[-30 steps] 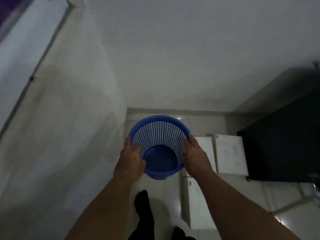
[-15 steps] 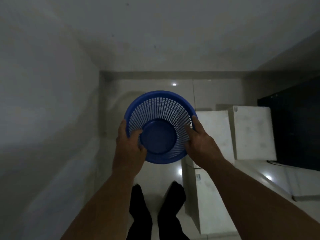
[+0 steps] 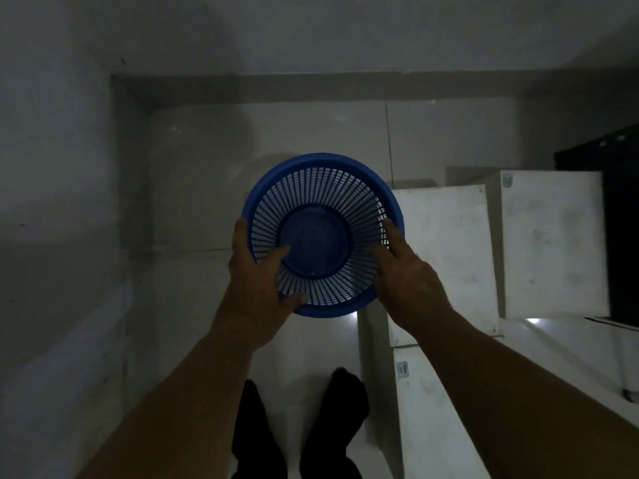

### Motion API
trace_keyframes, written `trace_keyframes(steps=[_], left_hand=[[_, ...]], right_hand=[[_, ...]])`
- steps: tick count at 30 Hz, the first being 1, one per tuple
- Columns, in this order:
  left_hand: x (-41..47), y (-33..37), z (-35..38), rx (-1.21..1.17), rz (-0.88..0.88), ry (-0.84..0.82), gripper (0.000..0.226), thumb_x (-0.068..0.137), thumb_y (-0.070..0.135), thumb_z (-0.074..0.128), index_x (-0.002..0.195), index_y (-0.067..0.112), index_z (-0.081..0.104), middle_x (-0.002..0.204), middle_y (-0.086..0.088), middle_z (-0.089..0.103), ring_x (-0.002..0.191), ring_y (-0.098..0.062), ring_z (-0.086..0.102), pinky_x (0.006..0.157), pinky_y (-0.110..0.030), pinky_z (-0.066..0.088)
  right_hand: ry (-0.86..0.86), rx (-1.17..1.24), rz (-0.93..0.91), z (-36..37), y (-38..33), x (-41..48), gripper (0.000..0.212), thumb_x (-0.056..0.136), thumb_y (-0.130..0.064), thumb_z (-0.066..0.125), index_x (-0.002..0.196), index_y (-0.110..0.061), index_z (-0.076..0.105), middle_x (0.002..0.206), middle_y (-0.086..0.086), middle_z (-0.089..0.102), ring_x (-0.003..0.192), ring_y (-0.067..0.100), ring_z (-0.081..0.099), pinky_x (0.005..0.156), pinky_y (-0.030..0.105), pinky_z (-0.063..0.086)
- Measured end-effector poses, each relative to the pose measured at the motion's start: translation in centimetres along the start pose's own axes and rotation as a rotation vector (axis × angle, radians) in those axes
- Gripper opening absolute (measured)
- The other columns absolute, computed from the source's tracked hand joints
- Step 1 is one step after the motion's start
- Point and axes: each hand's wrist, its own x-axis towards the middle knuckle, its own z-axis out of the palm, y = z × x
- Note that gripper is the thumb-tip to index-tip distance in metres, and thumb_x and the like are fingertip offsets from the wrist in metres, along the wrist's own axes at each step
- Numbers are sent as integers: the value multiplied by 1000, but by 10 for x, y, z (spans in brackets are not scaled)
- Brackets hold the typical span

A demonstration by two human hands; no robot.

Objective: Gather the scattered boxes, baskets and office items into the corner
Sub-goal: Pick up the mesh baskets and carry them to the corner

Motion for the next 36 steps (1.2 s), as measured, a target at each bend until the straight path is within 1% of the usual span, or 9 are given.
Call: trace_keyframes(steps=[2, 5, 9, 12, 14, 17, 21, 25, 36], left_hand=[[-5, 6, -3, 56, -36, -76, 85, 69, 35, 85, 142, 20, 44, 157, 0, -24, 144, -13, -5, 113, -29, 15], [-3, 24, -21, 259, -128, -253, 94, 76, 55, 72, 151, 29, 22, 154, -1, -34, 145, -30, -13, 115, -49, 27], [-1, 68, -65, 466, -117, -316, 88, 82, 61, 61, 151, 30, 16, 159, -7, -14, 145, -36, -7, 113, -54, 26], [-12, 117, -111, 450, 18, -260, 72, 86, 52, 61, 146, 25, 33, 157, -7, 12, 143, -30, 11, 108, -47, 36], [-28, 157, -149, 415, 93, -240, 62, 87, 47, 62, 141, 22, 43, 152, -5, 28, 138, -27, 25, 104, -44, 40], [-63, 221, -210, 329, 252, -153, 47, 85, 36, 68, 127, 15, 59, 134, -4, 50, 120, -28, 47, 95, -43, 47], [-127, 293, -273, 193, 530, -17, 35, 84, 37, 52, 104, 14, 70, 108, -2, 62, 100, -22, 56, 84, -39, 53], [-193, 365, -300, 130, 784, -41, 29, 88, 36, 47, 98, 17, 67, 102, 2, 62, 94, -19, 57, 78, -32, 51], [-349, 549, -204, 212, 1413, -350, 36, 84, 44, 45, 91, 18, 69, 90, 3, 62, 83, -19, 58, 67, -32, 51]], right_hand=[[-68, -104, -18, 1, 3, -3, 62, 87, -17, 67, 143, -11, 40, 160, 18, 17, 129, 48, 44, 91, 55, 53], [-194, -252, 70, -12, -4, -7, 70, 94, -23, 58, 152, -19, 19, 162, 12, -9, 142, 54, 7, 110, 66, 26], [-194, -291, 50, -59, -32, -20, 63, 95, -23, 55, 149, -19, 23, 162, 11, -6, 145, 48, -7, 111, 70, 11], [-136, -269, 37, -114, -63, -45, 60, 94, -24, 54, 148, -16, 29, 161, 14, 7, 146, 44, 1, 111, 67, 10], [-68, -194, 16, -157, -91, -73, 50, 90, -19, 55, 138, -8, 48, 153, 23, 30, 140, 49, 25, 108, 65, 23], [8, -24, -19, -223, -133, -127, 32, 83, -20, 51, 106, -5, 66, 111, 22, 63, 96, 43, 62, 76, 49, 51], [175, 14, 64, -306, -179, -223, 27, 92, -26, 53, 111, -9, 63, 106, 15, 65, 90, 37, 64, 65, 37, 42], [371, -3, 202, -358, -195, -329, 29, 95, -29, 46, 114, -15, 63, 104, 9, 65, 92, 32, 62, 70, 39, 46], [704, 101, 804, -346, -137, -609, 34, 96, -30, 46, 126, -22, 59, 122, 10, 62, 104, 34, 61, 80, 39, 49]])
